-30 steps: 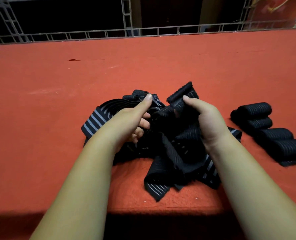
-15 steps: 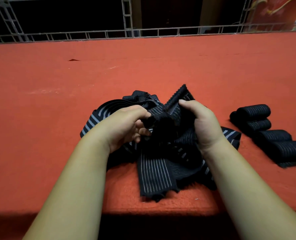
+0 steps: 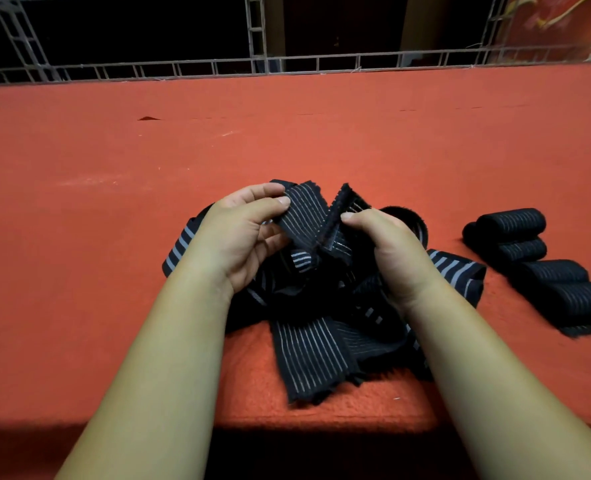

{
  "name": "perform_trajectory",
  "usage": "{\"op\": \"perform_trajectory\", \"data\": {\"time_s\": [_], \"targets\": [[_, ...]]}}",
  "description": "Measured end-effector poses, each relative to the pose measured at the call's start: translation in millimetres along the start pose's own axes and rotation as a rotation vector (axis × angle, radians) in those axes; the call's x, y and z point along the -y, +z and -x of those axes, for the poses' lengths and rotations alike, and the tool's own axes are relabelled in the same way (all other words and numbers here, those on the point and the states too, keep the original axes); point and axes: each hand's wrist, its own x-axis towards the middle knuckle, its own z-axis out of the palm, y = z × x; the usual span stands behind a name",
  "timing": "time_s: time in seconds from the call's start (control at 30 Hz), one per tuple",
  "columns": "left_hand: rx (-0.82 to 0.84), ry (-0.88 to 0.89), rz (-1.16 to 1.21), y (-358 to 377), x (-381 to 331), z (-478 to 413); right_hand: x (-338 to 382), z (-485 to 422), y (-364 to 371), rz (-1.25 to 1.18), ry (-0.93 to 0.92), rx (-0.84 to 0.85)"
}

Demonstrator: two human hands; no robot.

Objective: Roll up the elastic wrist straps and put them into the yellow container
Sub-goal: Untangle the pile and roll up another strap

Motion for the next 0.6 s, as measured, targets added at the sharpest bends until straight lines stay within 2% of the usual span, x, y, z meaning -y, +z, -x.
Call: {"op": "perform_trajectory", "data": {"time_s": [0.17,0.37,0.6], "targets": [[-0.005,-0.058,-0.039,-4,5,-6,0,-2,-3,0.101,0.000,0.033],[0.220,-0.171,-0.220,-10,0,-1,-1,-5,-10,0.226,-0.021,-0.008],[0.166,-0.088,-0.308,-11,-3,1,-3,-7,-17,0.188,-0.003,-0.015]]}}
